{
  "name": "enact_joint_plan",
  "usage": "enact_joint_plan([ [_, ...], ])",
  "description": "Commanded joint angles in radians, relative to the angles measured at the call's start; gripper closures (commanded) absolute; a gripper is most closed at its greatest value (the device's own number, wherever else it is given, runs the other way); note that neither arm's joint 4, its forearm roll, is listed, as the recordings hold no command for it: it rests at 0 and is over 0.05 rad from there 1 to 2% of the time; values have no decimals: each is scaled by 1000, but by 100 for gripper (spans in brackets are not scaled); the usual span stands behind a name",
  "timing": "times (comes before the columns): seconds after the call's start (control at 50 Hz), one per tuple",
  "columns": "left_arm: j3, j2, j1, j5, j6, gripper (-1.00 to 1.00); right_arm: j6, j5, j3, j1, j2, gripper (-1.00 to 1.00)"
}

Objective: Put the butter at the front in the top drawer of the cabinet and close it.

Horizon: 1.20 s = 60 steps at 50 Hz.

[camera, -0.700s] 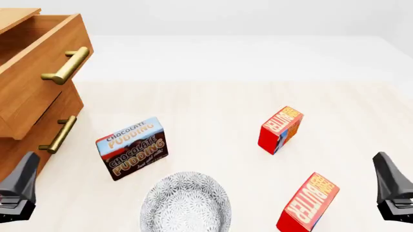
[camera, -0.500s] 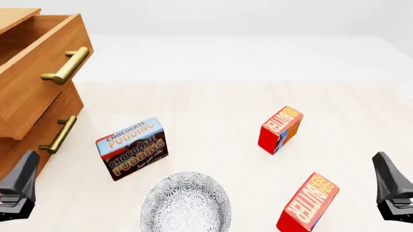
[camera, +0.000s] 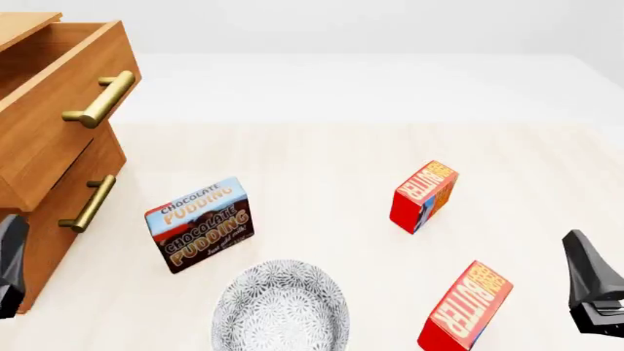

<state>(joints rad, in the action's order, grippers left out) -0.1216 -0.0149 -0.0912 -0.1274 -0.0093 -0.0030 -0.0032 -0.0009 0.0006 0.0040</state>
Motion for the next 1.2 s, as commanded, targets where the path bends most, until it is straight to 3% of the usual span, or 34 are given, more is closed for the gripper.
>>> enact_joint_plan([
  [0.02,-137,15,-53,-193,-52,-100,1,1,0,0,-1,-100],
  [0.04,-199,15,-71,-266,-40,-100,1,1,0,0,-1,-100],
  [0.16,-349,-1,-70,-419,-16,-100,1,1,0,0,0,-100],
  [0.24,-421,-60,-42,-452,-1,-100,1,1,0,0,0,-100],
  [0.3,-421,-60,-42,-452,-1,-100,1,1,0,0,0,-100],
  [0.32,-506,-144,-33,-516,0,-100,1,0,0,0,0,-100],
  [0.4,-589,-181,-29,-583,18,-100,1,0,0,0,0,-100],
  [0.64,-752,-351,7,-711,70,-100,0,-1,0,1,1,-100],
  [0.8,-864,-443,44,-823,62,-100,1,-1,0,0,1,-100],
  [1.1,-993,-535,53,-971,79,-100,0,0,0,1,0,-100],
  [1.12,-1032,-545,87,-984,51,-100,0,0,0,1,0,-100],
  [1.2,-1075,-587,95,-1044,48,-100,1,1,0,1,-1,-100],
])
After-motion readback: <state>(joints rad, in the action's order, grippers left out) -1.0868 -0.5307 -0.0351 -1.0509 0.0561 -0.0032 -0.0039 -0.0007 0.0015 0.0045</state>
